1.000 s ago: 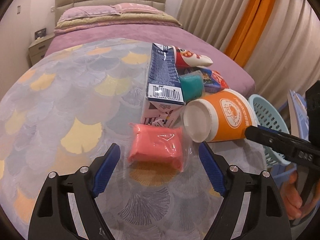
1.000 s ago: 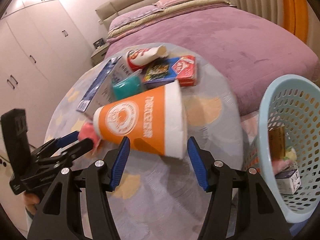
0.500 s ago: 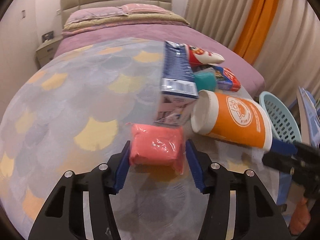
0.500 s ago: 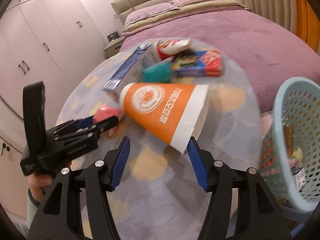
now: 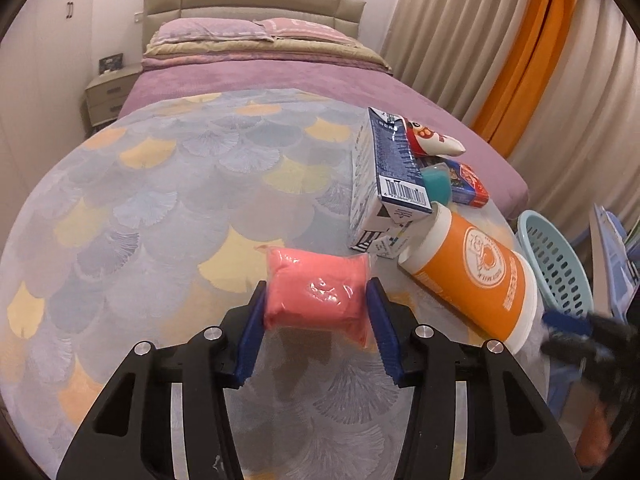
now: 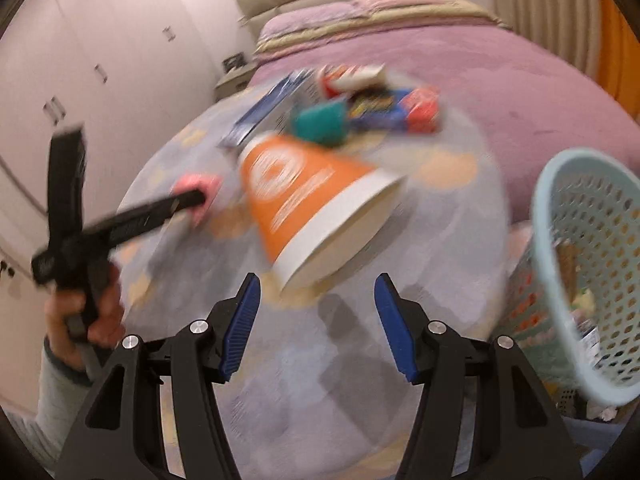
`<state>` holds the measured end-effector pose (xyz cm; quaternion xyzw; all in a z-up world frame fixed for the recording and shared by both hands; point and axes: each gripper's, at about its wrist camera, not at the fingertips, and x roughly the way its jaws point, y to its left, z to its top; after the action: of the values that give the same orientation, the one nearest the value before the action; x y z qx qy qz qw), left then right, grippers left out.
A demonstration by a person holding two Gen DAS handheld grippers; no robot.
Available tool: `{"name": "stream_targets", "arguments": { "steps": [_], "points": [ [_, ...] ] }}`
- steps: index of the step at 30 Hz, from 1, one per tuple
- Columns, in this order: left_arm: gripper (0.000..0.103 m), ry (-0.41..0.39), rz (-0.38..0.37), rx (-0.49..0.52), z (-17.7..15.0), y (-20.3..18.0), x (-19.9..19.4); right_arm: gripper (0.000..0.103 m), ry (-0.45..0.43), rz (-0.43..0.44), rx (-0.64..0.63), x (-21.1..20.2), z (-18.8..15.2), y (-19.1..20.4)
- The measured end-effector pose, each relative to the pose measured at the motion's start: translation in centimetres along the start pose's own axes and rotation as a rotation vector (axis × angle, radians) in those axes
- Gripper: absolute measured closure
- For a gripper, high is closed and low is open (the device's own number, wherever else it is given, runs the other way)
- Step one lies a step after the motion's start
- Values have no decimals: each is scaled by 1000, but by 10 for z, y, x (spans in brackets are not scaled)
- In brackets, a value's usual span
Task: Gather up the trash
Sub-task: 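Grasp the pink packet with the left tool while the right tool grasps the orange-white cup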
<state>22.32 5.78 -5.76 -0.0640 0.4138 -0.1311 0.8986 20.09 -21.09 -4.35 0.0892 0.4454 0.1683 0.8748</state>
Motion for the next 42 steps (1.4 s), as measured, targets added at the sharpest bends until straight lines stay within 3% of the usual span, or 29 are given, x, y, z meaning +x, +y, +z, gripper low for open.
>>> {"name": "stream_targets", "arguments": {
  "steps": [4, 7, 10, 15, 19, 23, 28, 30, 36, 42],
  "points": [
    [56, 1, -13, -14, -2, 3, 3, 29, -30, -48, -1, 9, 20, -10],
    [56, 3, -18, -25, -4, 6, 6, 29, -8, -42, 16, 25, 32, -22],
    [56, 5, -26, -31, -5, 8, 10, 22, -1, 7, 46, 37, 38, -31],
    [56, 1, -34, -21, -5, 6, 12, 19, 45, 148, 104, 53, 39, -37],
    [56, 0, -37, -17, -5, 4, 13, 19, 50, 155, 76, 55, 40, -28],
    [56, 1, -39, -18, -5, 4, 12, 30, 27, 149, 33, 51, 40, -13],
    [56, -8, -40, -32, -6, 6, 8, 55, -18, 138, 4, 31, 39, -3],
    [56, -19, -42, -44, -5, 9, 5, 60, -33, 127, -25, 25, 39, 3],
    [56, -45, -31, -64, -3, 16, -6, 61, -45, 137, -148, 15, 29, 32],
    [56, -64, -27, -81, -3, 25, -14, 61, -33, 180, -168, 23, 28, 50]
  ]
}}
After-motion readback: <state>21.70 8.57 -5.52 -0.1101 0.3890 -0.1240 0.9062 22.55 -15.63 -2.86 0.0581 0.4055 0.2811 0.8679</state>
